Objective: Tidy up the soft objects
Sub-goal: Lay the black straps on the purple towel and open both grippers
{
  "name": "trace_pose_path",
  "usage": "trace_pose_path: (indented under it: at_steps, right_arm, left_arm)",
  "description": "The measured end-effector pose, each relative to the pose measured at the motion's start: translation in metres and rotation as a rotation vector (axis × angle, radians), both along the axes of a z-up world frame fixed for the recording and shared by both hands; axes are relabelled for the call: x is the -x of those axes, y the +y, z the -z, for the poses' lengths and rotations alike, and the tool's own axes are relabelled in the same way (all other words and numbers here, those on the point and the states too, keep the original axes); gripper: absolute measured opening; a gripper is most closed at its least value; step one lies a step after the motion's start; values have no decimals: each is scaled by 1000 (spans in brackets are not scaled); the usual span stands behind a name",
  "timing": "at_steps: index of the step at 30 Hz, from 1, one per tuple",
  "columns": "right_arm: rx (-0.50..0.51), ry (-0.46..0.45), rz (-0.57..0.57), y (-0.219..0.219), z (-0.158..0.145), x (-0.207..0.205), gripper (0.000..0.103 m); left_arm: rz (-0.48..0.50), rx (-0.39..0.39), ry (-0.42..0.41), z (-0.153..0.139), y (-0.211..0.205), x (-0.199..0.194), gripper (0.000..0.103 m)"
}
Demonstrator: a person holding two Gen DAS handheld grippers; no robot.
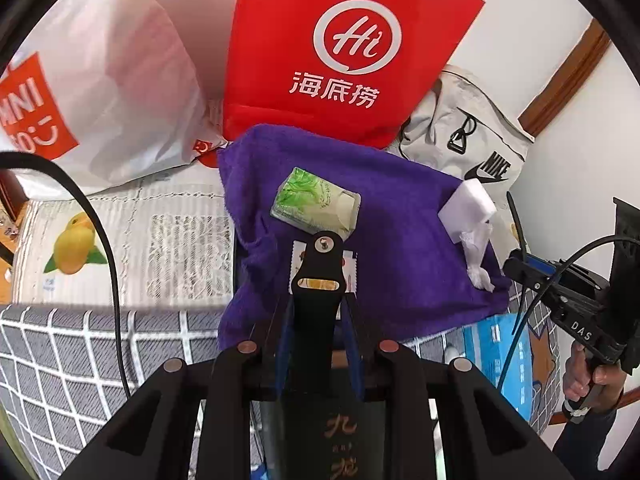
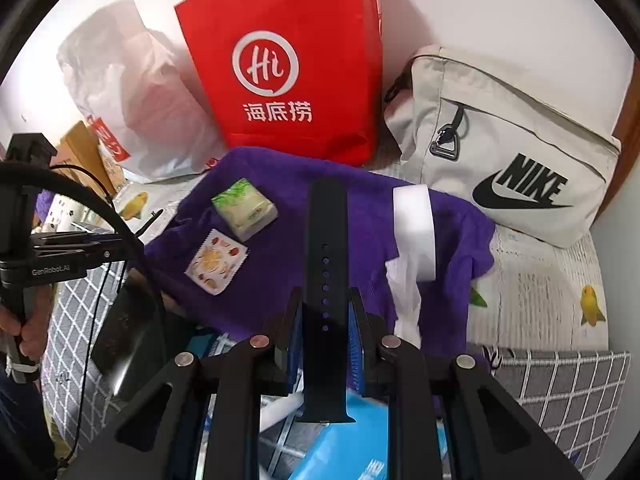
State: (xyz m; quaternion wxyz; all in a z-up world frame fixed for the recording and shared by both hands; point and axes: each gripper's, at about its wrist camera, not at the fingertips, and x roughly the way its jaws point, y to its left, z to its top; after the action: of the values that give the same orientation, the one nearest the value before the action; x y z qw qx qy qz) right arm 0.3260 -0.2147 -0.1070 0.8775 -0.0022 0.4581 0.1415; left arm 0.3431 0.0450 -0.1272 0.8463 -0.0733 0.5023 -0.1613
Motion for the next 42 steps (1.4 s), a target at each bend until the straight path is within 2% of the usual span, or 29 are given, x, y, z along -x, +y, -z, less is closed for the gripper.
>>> trace_pose_path:
  at_steps: [11,23,28,42]
  right_arm:
    - [53,49,-29,12,24,-50,21]
    - [141,199,-39,17,70,-80,21]
    - [137,244,-39,15,80,-86,21]
    - [123,254,-59,13,92,-96,22]
  left_arm:
    - [-7,-2,26,12,-9,-36,23]
    - [-3,-21,56,25,-11,-53,23]
    - [8,-25,62,27,-14,-54,23]
    - [17,-33,83,36,-18,-55,23]
